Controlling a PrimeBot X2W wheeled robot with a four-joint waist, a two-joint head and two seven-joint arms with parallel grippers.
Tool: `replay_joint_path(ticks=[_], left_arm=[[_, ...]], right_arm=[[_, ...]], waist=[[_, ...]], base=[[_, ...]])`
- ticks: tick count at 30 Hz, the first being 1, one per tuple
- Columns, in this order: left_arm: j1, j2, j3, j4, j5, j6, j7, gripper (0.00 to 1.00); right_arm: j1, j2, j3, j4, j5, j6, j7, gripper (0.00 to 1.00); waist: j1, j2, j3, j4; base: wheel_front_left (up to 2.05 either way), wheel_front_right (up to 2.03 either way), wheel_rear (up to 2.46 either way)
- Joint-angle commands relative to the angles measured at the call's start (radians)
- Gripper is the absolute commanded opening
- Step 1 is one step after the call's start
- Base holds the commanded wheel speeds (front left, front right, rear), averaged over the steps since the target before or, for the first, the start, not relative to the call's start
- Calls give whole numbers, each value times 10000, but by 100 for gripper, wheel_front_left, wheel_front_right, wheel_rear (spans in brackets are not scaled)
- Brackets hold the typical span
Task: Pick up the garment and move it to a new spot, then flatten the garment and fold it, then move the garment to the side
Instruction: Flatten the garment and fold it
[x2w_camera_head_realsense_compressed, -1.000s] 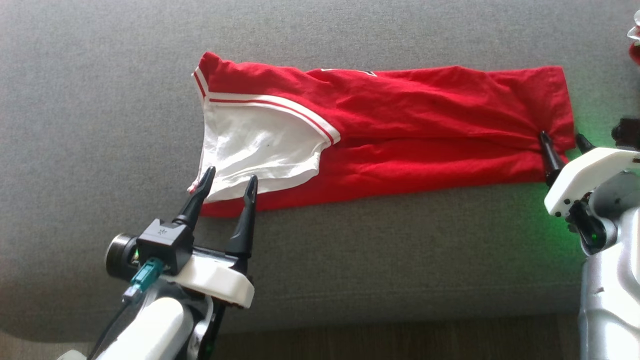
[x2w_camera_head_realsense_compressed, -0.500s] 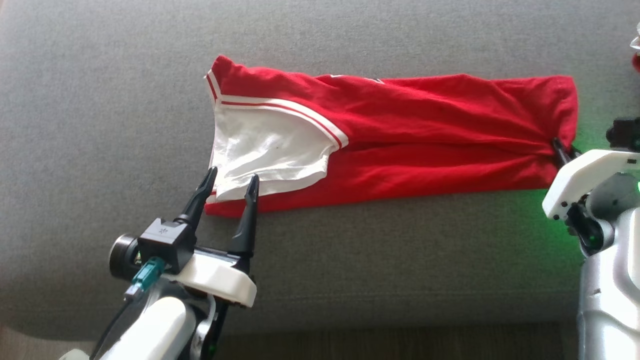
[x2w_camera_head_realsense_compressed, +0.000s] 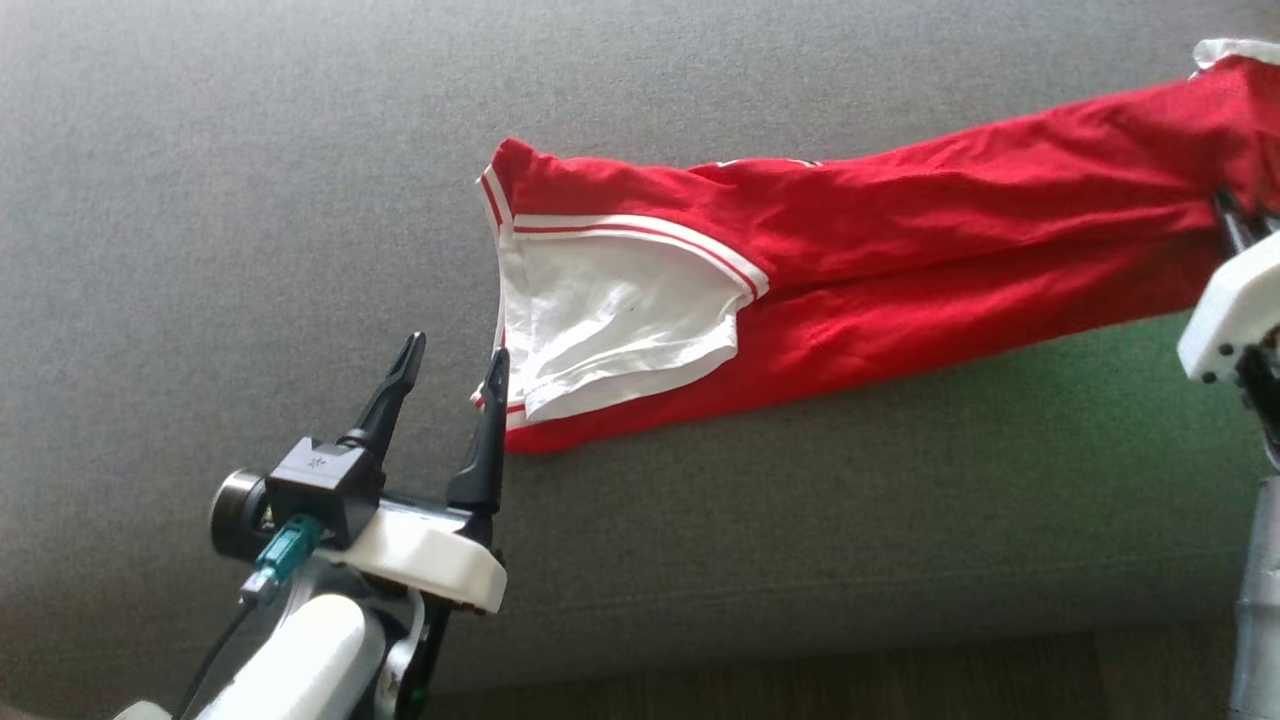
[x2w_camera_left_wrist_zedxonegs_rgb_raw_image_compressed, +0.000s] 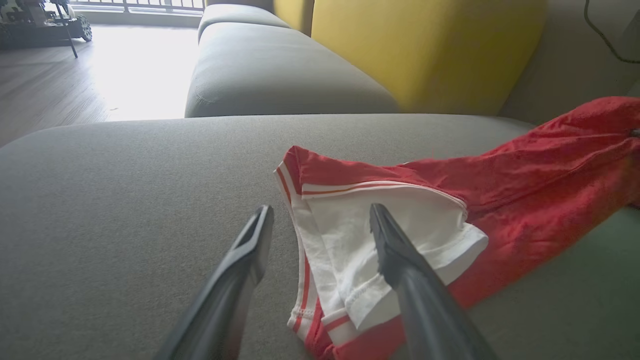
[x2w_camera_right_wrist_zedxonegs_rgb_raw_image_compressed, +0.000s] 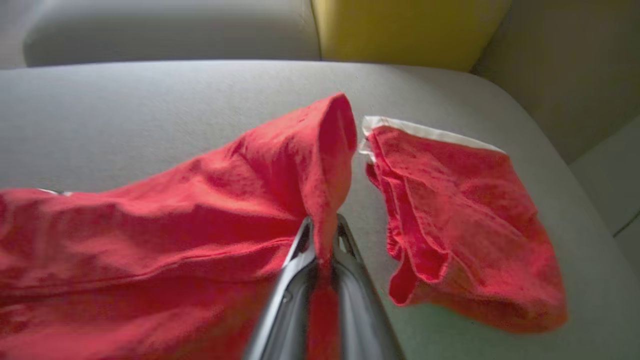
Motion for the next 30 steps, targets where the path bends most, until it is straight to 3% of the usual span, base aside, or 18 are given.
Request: replay_joint_path(ticks=[1, 13, 30], left_arm=[[-9, 163, 408, -317, 112, 6, -122, 100], [57, 184, 220, -404, 151, 65, -14, 100], [210, -256, -62, -141, -25, -45, -56, 100]], right_arm=[[-272, -66, 429, -624, 402, -6, 163, 0], [-556, 702, 2745, -1862, 3277, -6, 1655, 0], [-1165, 818, 5441, 717, 6175, -6, 461, 0]], waist=[[0, -1, -60, -17], [0, -1, -381, 373], [0, -1, -648, 2291]], base=[[0, 0, 0], [0, 0, 0], [0, 0, 0]])
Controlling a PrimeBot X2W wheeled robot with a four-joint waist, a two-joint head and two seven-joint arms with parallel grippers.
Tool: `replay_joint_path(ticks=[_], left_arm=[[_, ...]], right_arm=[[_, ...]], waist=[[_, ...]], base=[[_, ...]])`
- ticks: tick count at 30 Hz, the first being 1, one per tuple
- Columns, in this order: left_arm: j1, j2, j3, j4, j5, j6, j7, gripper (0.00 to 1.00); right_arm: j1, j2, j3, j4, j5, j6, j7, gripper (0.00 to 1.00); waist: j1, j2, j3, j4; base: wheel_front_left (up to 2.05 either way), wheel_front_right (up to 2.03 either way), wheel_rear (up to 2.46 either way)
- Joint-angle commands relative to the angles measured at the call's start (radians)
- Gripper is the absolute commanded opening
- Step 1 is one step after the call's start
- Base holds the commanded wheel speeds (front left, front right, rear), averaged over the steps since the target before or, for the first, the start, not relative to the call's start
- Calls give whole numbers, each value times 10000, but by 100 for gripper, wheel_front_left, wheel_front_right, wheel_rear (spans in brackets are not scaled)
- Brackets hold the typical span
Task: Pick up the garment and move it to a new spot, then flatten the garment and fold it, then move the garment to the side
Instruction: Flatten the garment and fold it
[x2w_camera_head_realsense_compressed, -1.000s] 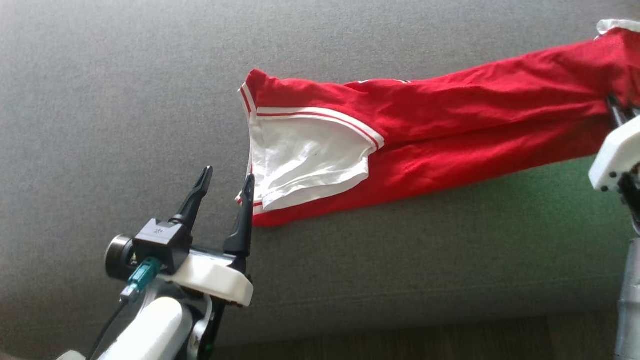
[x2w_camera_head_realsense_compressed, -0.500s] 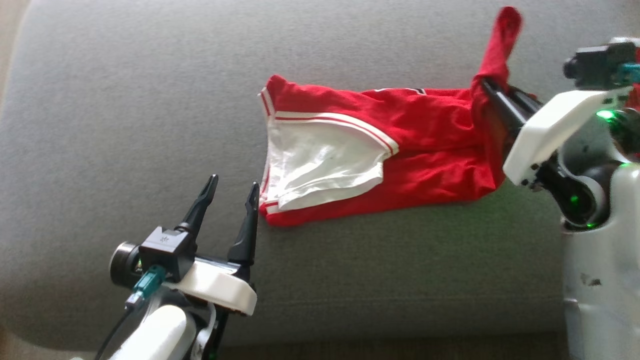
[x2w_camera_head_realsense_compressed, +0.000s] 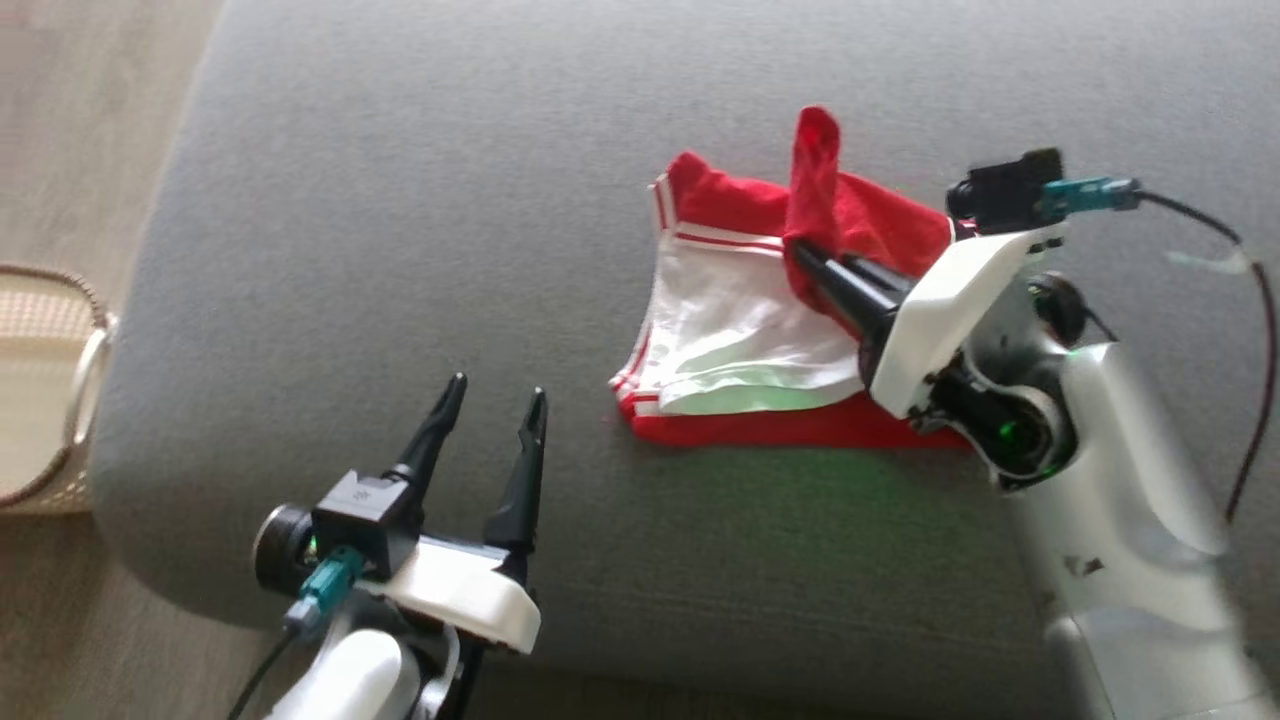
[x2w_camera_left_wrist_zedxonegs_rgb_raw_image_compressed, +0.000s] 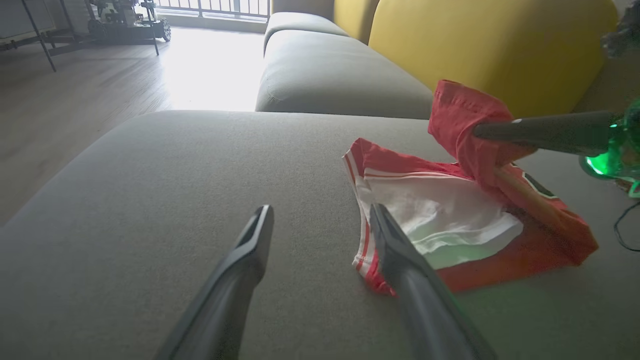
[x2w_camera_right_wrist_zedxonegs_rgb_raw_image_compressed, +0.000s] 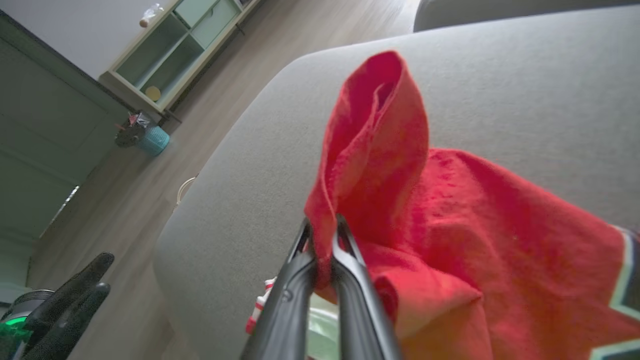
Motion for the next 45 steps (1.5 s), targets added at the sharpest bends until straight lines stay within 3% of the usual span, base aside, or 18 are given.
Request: replay_joint_path(ticks=[1, 12, 14, 15, 16, 17, 24, 29, 36, 45], left_arm=[[-133, 71, 289, -237, -56, -39, -75, 100], [-130, -46, 307, -212, -23, -67, -105, 100], [-143, -66, 317, -203, -16, -73, -109, 100], [-146, -70, 325, -196, -14, -73, -110, 100], [-147, -71, 337, -191, -13, -69, -112, 100], [-148, -67, 350, -186, -12, -66, -113, 100], [-142, 8, 437, -195, 10, -34, -119, 100], [-48, 118, 540, -313, 13, 54, -122, 100], [14, 178, 672, -462, -20, 154, -125, 100], [626, -142, 1511, -771, -391, 652, -134, 100]], right_arm=[[-634, 157, 372, -144, 249, -2, -220, 0], [-1366, 157, 1681, 1697, 922, -2, -1018, 0], [-1499, 157, 1867, 2006, 1062, -2, -1152, 16], [-1552, 157, 1968, 2121, 1186, -2, -1195, 35], [-1603, 158, 2062, 2200, 1348, -2, -1254, 76], [-1657, 158, 2135, 2260, 1525, -2, -1328, 100], [-2006, 158, 2103, 2345, 2121, -2, -2086, 100], [-1946, 158, 1404, 2133, 790, -2, -2680, 100], [-684, 154, 452, 1115, -679, -2, -3040, 100], [1452, 157, -829, -488, -1469, -2, -4074, 100]], waist=[[0, -1, -20, 283], [0, -1, 99, 669], [0, -1, 140, 681], [0, -1, 157, 673], [0, -1, 173, 654], [0, -1, 187, 628], [0, -1, 111, 203], [0, -1, 25, -206], [0, -1, -68, -541], [0, -1, -438, -1234]], base=[[0, 0, 0], [0, 0, 0], [0, 0, 0], [0, 0, 0], [0, 0, 0], [0, 0, 0], [0, 0, 0], [0, 0, 0], [0, 0, 0], [0, 0, 0]])
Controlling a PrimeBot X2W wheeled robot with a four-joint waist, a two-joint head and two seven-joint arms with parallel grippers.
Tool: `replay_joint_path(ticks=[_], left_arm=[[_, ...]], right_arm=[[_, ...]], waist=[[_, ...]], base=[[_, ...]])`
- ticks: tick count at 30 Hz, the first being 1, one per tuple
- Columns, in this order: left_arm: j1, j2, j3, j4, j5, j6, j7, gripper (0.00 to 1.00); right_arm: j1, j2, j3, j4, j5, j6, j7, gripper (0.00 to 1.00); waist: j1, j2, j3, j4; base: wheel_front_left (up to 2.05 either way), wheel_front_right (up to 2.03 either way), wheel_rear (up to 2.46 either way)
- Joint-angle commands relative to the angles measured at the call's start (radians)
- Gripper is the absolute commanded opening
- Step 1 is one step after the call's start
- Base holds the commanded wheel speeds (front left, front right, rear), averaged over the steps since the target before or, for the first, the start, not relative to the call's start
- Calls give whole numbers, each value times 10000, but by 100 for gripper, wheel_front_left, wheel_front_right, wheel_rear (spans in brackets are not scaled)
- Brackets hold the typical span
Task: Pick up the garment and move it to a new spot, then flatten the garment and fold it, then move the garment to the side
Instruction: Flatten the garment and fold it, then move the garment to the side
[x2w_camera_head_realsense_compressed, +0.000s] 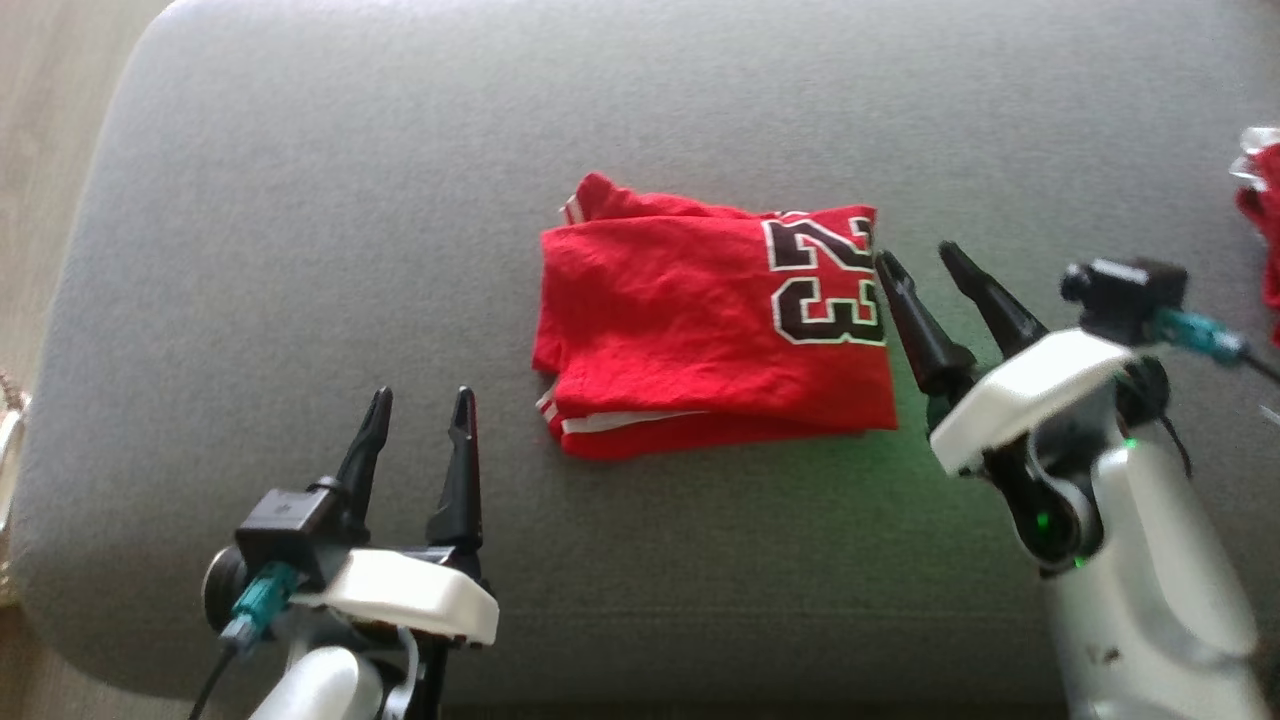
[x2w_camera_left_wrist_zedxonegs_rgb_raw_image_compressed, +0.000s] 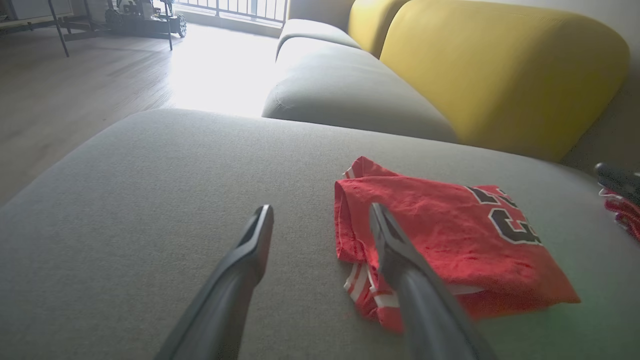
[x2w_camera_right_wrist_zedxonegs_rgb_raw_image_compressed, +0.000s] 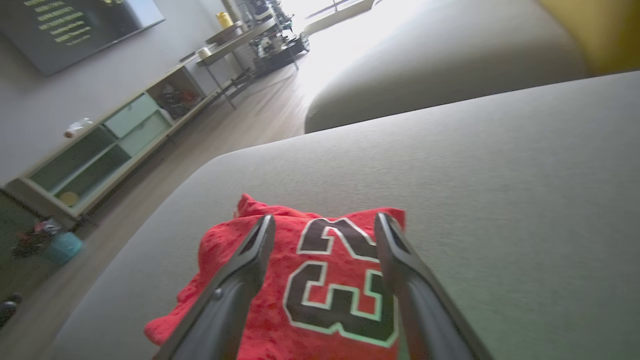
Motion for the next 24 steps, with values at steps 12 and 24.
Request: replay_joint_path(ticks=[12, 24], left_arm=[[1404, -665, 2105, -241, 260, 55, -121, 100], [2601, -1265, 3111, -358, 2118, -953, -121, 100]], right_arm=[[2395, 134, -64, -730, -1351, -2, -3051, 100], [3283, 135, -339, -285, -1870, -2, -4057, 100]], waist=[[0, 0, -1631, -817], [0, 0, -2499, -822]], base=[[0, 0, 0], [0, 0, 0]])
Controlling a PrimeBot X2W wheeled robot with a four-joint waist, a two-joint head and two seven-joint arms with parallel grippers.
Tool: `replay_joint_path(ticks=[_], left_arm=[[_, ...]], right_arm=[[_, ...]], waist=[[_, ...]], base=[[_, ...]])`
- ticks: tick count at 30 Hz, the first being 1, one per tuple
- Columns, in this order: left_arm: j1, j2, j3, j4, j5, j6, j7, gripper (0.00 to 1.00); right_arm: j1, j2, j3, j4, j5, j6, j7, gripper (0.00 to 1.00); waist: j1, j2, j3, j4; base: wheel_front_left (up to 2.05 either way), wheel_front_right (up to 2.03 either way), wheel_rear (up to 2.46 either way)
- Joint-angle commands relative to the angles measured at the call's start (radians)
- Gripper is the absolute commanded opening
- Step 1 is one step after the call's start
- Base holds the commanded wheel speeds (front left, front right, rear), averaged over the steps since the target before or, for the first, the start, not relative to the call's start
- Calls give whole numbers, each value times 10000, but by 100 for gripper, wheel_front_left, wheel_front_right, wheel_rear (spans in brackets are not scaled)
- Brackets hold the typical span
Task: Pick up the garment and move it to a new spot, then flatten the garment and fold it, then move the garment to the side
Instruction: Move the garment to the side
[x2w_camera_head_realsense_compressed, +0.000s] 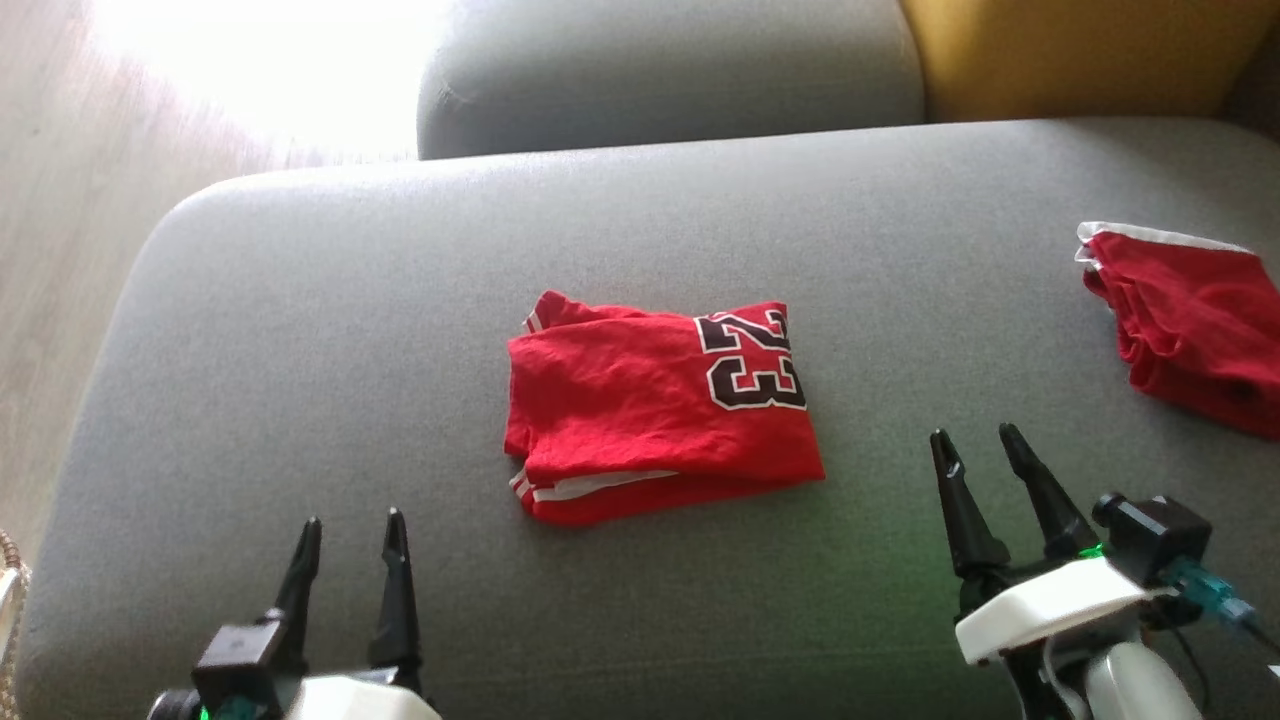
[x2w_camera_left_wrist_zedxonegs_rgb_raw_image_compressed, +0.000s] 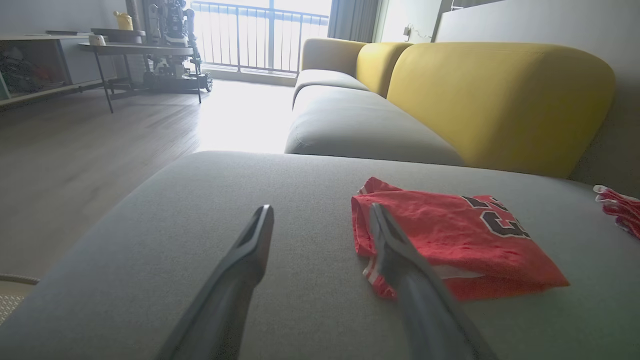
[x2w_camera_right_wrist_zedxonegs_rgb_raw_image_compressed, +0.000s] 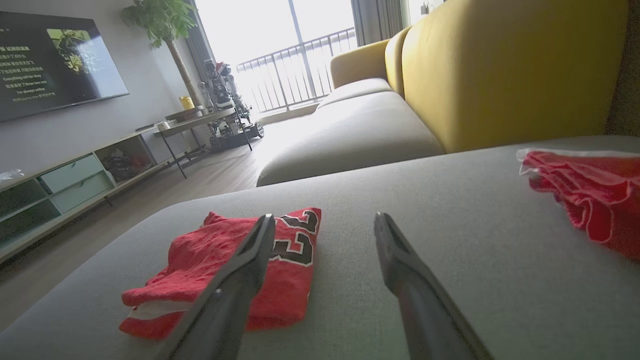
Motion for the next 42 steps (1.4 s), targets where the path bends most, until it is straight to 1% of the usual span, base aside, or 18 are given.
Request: replay_joint_path(ticks=[1, 5, 9, 13, 17, 26, 32, 36, 38, 42], left_arm=[[-190, -134, 546, -371, 148, -140, -121, 100], [157, -423, 998, -228, 617, -600, -122, 100], [431, -711, 1404, -205, 927, -1018, -122, 100], [571, -900, 1659, -80, 1269, -1402, -122, 100], [579, -1051, 1850, -3, 1500, -1639, -122, 100], [558, -1208, 1936, 74, 1845, -1911, -122, 100], [468, -1240, 1794, 57, 1942, -1933, -122, 100], [370, -1250, 1601, -71, 1993, -1884, -122, 100], [302, -1252, 1485, -123, 2007, -1868, -122, 100], [191, -1254, 1243, -215, 2011, -1849, -122, 100]], right_arm=[[-79, 18, 193, -557, -278, -2, -126, 100], [278, 18, 320, -1133, -983, -2, -130, 100], [556, 18, 537, -1372, -1460, -2, -131, 100], [682, 18, 520, -1463, -1572, -2, -132, 100], [775, 18, 472, -1523, -1671, -2, -132, 100], [818, 18, 550, -1464, -1603, -2, -133, 100], [548, 18, 600, -1042, -1450, -2, -133, 100], [82, 18, 543, -464, -937, -2, -133, 100], [-228, 18, 530, 22, -665, -2, -133, 100], [-1141, 18, 297, 1437, 902, -2, -133, 100]], waist=[[1, -1, -69, 1], [1, -1, -216, 21], [1, -1, -274, 89], [1, -1, -294, 197], [1, -1, -295, 301], [1, -1, -160, 455], [1, -1, -10, 630], [1, -1, 118, 848], [1, -1, 180, 974], [1, -1, 311, 1227]], base=[[0, 0, 0], [0, 0, 0], [0, 0, 0], [0, 0, 0], [0, 0, 0], [0, 0, 0], [0, 0, 0], [0, 0, 0], [0, 0, 0], [0, 0, 0]])
